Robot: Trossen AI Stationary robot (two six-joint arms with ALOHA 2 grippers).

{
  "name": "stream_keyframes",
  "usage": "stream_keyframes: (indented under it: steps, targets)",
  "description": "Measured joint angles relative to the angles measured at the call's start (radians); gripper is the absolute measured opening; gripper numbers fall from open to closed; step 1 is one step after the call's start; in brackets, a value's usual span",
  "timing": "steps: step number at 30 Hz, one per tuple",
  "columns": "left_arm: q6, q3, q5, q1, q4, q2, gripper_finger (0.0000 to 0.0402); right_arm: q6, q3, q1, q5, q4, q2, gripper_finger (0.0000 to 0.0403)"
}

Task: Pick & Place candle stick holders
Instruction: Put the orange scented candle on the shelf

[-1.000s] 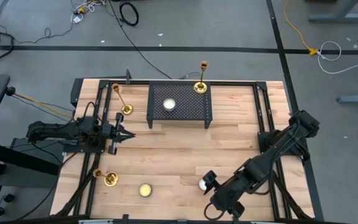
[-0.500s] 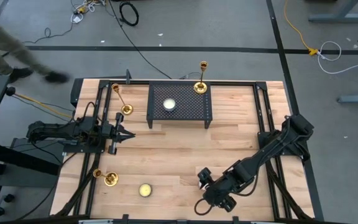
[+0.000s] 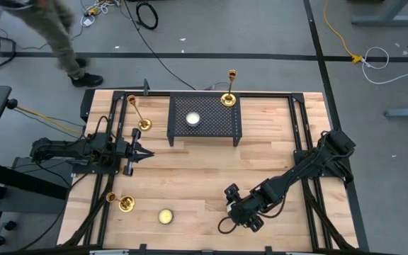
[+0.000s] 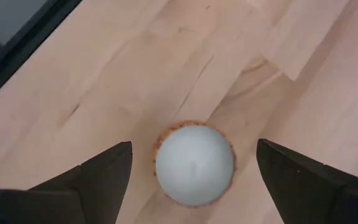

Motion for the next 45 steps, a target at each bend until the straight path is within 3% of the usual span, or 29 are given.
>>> stream_keyframes:
  steps: [14, 26, 45]
  targets:
    - [0.0, 0.0, 0.0, 0.0, 0.0, 0.0, 0.0025, 0.007, -0.071, -0.023, -0.045, 0.109, 0.0, 0.0343]
    - [0.0, 0.0, 0.0, 0.0, 0.0, 0.0, 0.0025, 0.053, 0.103, -0.018, -0.08, -0.173, -0.002, 0.0343]
    - [0.0, 0.0, 0.0, 0.0, 0.0, 0.0, 0.0025, 0.048, 0.105, -0.018, -0.064, -0.159, 0.051, 0.0343]
